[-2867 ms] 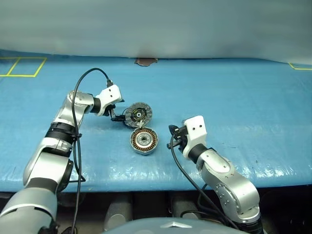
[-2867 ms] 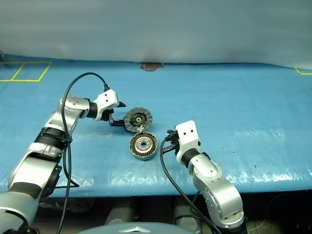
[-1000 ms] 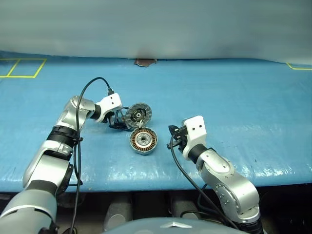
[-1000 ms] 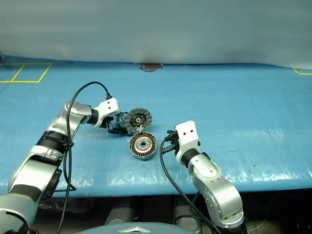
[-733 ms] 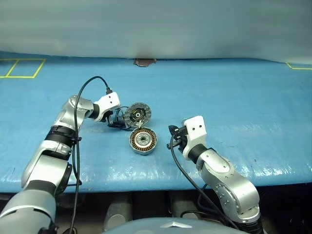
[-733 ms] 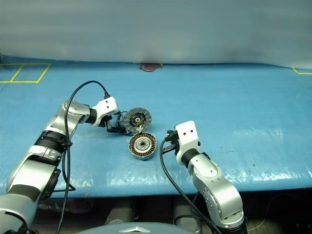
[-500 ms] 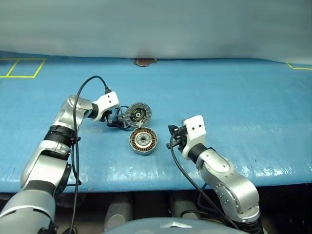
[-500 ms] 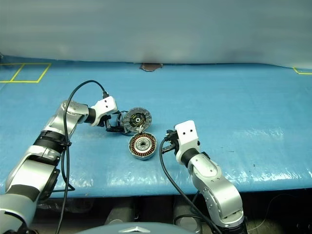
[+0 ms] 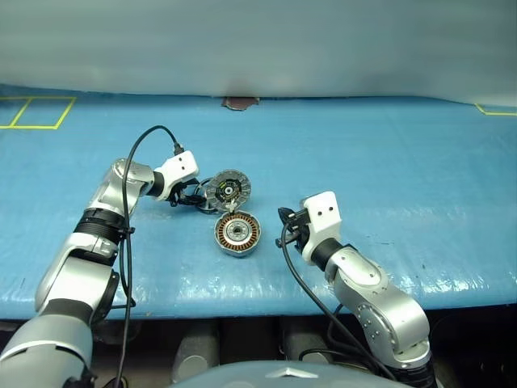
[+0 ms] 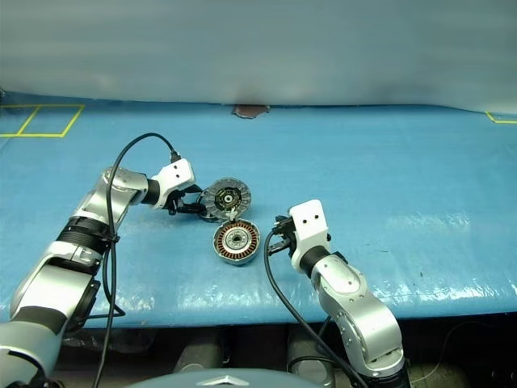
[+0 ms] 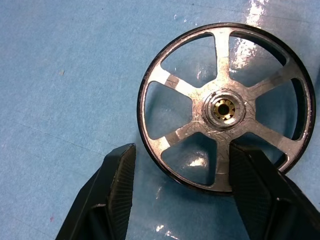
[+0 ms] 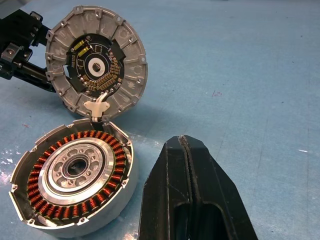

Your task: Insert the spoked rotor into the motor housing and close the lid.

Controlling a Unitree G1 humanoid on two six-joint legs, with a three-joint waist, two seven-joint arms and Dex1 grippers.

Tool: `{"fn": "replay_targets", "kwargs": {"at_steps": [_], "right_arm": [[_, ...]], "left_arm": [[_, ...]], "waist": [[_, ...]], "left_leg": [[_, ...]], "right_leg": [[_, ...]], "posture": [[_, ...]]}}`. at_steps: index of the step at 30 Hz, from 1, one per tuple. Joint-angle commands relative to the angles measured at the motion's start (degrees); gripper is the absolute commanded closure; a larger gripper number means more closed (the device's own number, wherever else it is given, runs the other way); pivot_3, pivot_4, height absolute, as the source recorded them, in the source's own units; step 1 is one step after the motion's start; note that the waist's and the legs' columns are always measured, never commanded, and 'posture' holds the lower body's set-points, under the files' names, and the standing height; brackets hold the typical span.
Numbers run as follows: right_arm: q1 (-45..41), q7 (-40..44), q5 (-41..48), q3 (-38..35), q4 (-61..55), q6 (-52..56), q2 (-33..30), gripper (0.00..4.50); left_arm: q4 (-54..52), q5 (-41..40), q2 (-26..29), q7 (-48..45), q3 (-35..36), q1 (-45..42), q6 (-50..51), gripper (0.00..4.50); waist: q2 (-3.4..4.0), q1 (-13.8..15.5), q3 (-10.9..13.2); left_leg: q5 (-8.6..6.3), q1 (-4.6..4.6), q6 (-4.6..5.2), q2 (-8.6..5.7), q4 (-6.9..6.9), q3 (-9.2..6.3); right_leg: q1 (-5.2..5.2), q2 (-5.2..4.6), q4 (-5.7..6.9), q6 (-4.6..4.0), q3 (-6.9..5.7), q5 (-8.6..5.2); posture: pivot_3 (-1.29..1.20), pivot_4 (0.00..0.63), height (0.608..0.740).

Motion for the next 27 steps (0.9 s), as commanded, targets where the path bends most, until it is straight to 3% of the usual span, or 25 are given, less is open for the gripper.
{"fn": "replay_targets", "kwargs": {"at_steps": [1, 6, 19, 22, 25, 27], "right_arm": [[-0.4, 0.1, -0.1, 0.2, -0.9, -0.8, 0.0, 4.50], [-0.4, 0.0, -0.1, 0.2, -0.9, -0.7, 0.1, 4.50], [-0.7, 0.1, -0.1, 0.2, -0.5, -0.9, 0.1, 4.50], [-0.8, 0.0, -0.1, 0.1, -0.4, -0.9, 0.2, 4.50], [-0.7, 0.0, -0.1, 0.1, -0.5, -0.9, 0.2, 4.50], [-0.7, 0.0, -0.1, 0.1, -0.5, -0.9, 0.2, 4.50]], "left_arm": [[-1.8, -0.4, 0.4, -0.3, 1.0, 0.3, 0.3, 1.58], [-1.9, 0.0, 0.5, 0.9, 1.0, 0.3, -0.1, 2.82], [-2.2, -1.3, 0.2, 1.0, 1.7, 0.3, 0.1, 2.82], [-2.5, -2.2, 0.4, -0.4, 1.9, 0.2, 1.3, 3.39], [-2.4, -2.5, 0.6, 0.4, 2.5, -0.2, 1.3, 4.38], [-2.5, -2.9, 0.7, 0.4, 2.8, -0.5, 1.2, 4.45]], "waist": [[0.00, 0.0, 0.0], [0.00, 0.0, 0.0], [0.00, 0.0, 0.0], [0.00, 0.0, 0.0], [0.00, 0.1, 0.0], [0.00, 0.1, 0.0]], "left_leg": [[0.00, 0.00, 0.00, 0.00, 0.00, 0.00], [0.00, 0.00, 0.00, 0.00, 0.00, 0.00], [0.00, -0.01, 0.00, 0.00, -0.04, 0.00], [0.00, -0.02, 0.00, 0.00, -0.04, 0.00], [0.00, -0.02, 0.00, 0.00, -0.05, 0.00], [0.00, -0.02, 0.00, 0.00, -0.04, 0.00]], "right_leg": [[0.00, 0.00, 0.00, 0.00, 0.00, 0.00], [0.00, 0.00, 0.00, 0.00, 0.00, 0.00], [-0.02, 0.00, -0.03, 0.00, 0.00, 0.00], [-0.02, 0.00, -0.03, -0.01, 0.00, 0.00], [-0.03, 0.00, -0.03, -0.01, 0.00, 0.00], [-0.03, 0.00, -0.04, -0.01, 0.00, 0.00]], "posture": [[0.00, 0.150, 0.740], [0.00, 0.150, 0.740], [0.00, 0.150, 0.740], [0.00, 0.150, 0.740], [0.00, 0.150, 0.740], [0.00, 0.150, 0.740]]}}
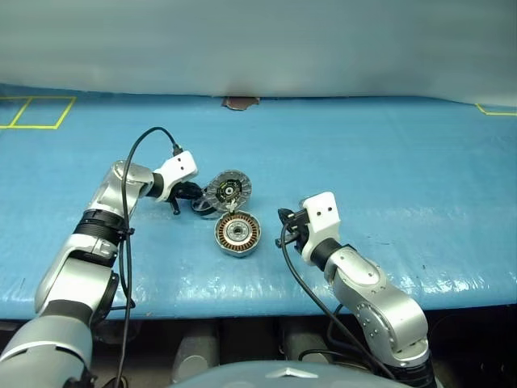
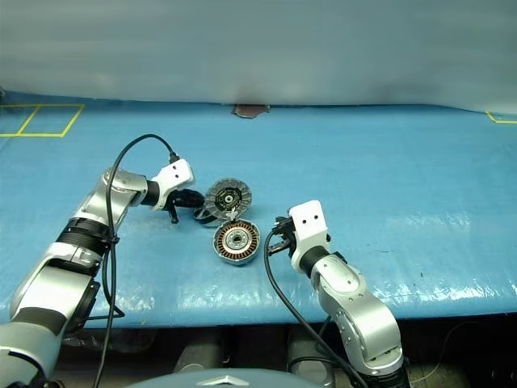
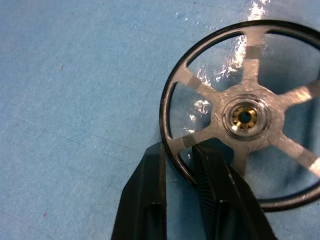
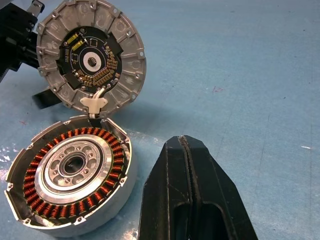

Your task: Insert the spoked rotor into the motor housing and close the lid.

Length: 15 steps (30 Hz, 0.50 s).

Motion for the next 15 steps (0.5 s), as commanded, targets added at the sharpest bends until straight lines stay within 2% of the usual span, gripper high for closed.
{"fn": "replay_targets", "kwargs": {"at_steps": [1, 15], "right_arm": [[-0.6, 0.0, -0.1, 0.1, -1.3, -0.9, 0.1, 4.50], [-0.6, 0.0, -0.1, 0.1, -1.3, -1.0, 0.1, 4.50]], "left_arm": [[-2.4, -1.3, 0.7, -0.4, 2.3, -1.0, 0.2, 4.45], [-3.8, -1.2, 2.9, -2.9, 2.7, -0.8, -1.3, 4.45]], "waist": [[0.00, 0.0, 0.0], [0.00, 0.0, 0.0]], "left_leg": [[0.00, 0.00, 0.00, 0.00, 0.00, 0.00], [0.00, -0.03, 0.00, 0.00, -0.03, 0.00]], "right_leg": [[0.00, 0.00, 0.00, 0.00, 0.00, 0.00], [-0.04, 0.00, -0.02, 0.00, 0.00, 0.00]], "posture": [[0.00, 0.150, 0.740], [0.00, 0.150, 0.740]]}}
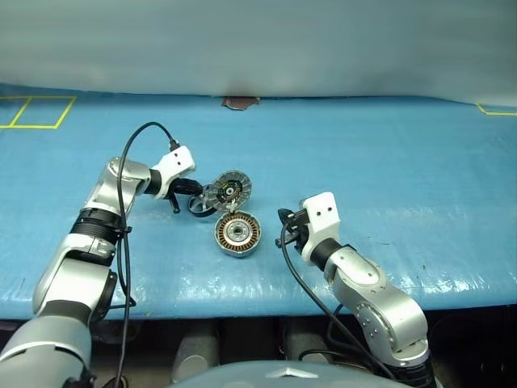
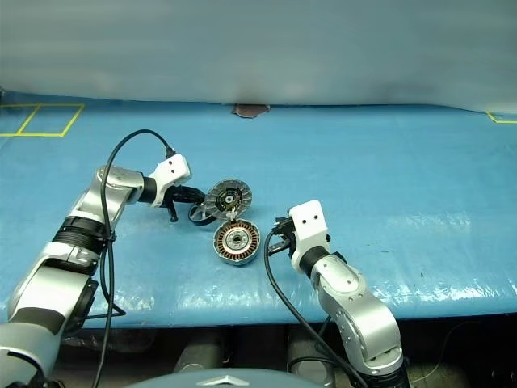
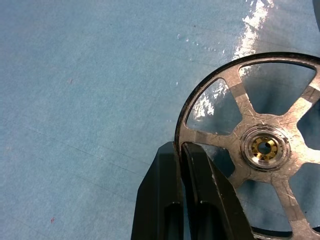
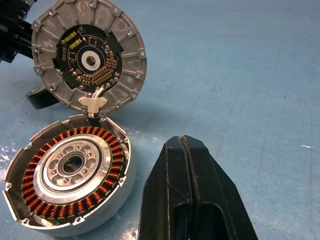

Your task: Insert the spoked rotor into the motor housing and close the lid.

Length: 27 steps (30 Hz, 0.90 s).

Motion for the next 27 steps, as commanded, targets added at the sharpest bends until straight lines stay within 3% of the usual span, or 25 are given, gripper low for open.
{"fn": "replay_targets", "kwargs": {"at_steps": [1, 23, 27], "right_arm": [[-0.6, 0.0, -0.1, 0.0, -1.4, -1.1, 0.1, 4.50], [-1.4, 0.8, 0.2, -0.1, -0.6, -0.8, -0.5, 4.50], [-1.6, 0.8, 0.2, 0.0, -0.4, -0.9, -0.4, 4.50]], "left_arm": [[-2.0, -0.1, 2.3, -1.0, 1.5, -0.9, -2.5, 4.45], [-0.5, 1.9, 9.2, -1.6, 1.1, 0.6, -9.8, 4.45], [0.2, 2.3, 8.4, -0.6, 0.9, 2.0, -11.1, 3.52]], "waist": [[0.00, 0.0, 0.0], [-0.01, 0.0, 0.0], [-0.01, 0.1, 0.0]], "left_leg": [[0.00, 0.00, 0.00, 0.00, -0.01, 0.00], [0.00, -0.02, 0.00, 0.01, -0.02, 0.00], [0.00, -0.02, 0.00, 0.02, -0.03, 0.00]], "right_leg": [[0.00, 0.00, 0.00, 0.00, 0.00, 0.00], [-0.04, 0.00, 0.00, -0.02, 0.00, -0.01], [-0.04, 0.00, 0.00, -0.03, -0.01, -0.02]], "posture": [[0.00, 0.150, 0.740], [0.00, 0.150, 0.740], [0.00, 0.150, 0.740]]}}
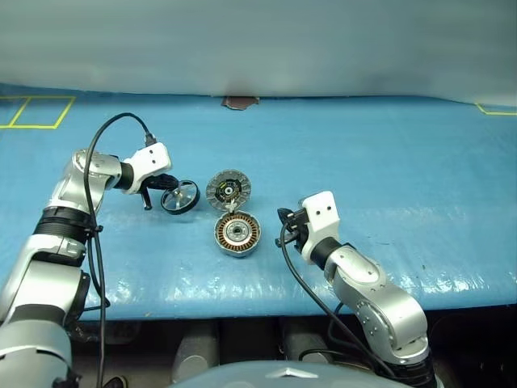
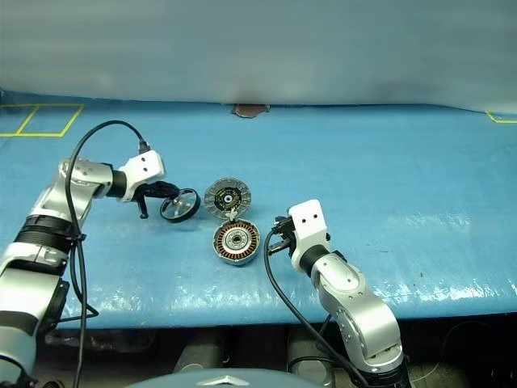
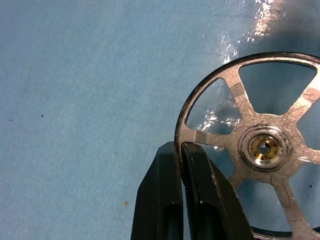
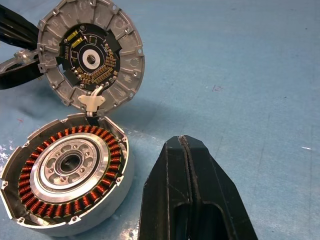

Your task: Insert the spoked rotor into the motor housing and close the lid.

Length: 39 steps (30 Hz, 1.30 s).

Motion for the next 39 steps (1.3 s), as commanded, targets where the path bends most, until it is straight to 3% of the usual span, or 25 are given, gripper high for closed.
{"fn": "replay_targets", "kwargs": {"at_steps": [1, 3, 22, 39], "right_arm": [[-0.9, 0.3, 0.2, 0.0, -1.1, -1.0, 0.2, 4.50], [-0.9, 0.3, 0.1, 0.1, -1.0, -1.0, 0.2, 4.50], [-0.4, 0.0, -0.1, 0.5, -0.6, -1.7, 1.0, 4.50], [0.4, -0.5, -0.3, 0.6, -1.0, -2.1, 1.4, 4.50]], "left_arm": [[0.1, 0.3, -0.2, 1.0, 0.9, 0.6, -0.6, 3.19], [0.0, 0.1, -0.7, 1.1, 1.1, 1.0, 0.3, 2.53], [-5.0, -8.2, 1.6, -9.0, 6.2, -1.5, 7.7, 2.53], [-13.5, -5.3, 3.0, -14.2, 0.5, 4.2, 7.4, 2.53]], "waist": [[0.00, 0.0, 0.0], [0.00, 0.0, 0.0], [-0.02, 0.0, 0.0], [-0.02, -0.1, 0.0]], "left_leg": [[0.00, 0.00, 0.00, 0.00, 0.00, 0.00], [0.00, 0.00, 0.00, 0.00, 0.01, 0.00], [0.00, 0.00, 0.00, 0.01, 0.01, 0.01], [0.00, 0.01, 0.00, 0.04, 0.01, 0.01]], "right_leg": [[0.00, 0.00, 0.00, 0.00, 0.00, 0.00], [0.01, 0.00, 0.00, 0.00, 0.00, 0.00], [0.00, 0.01, 0.00, -0.01, 0.00, -0.01], [0.00, 0.03, 0.03, -0.27, 0.01, -0.15]], "posture": [[0.00, 0.150, 0.740], [0.00, 0.150, 0.740], [0.00, 0.150, 0.740], [0.00, 0.150, 0.740]]}}
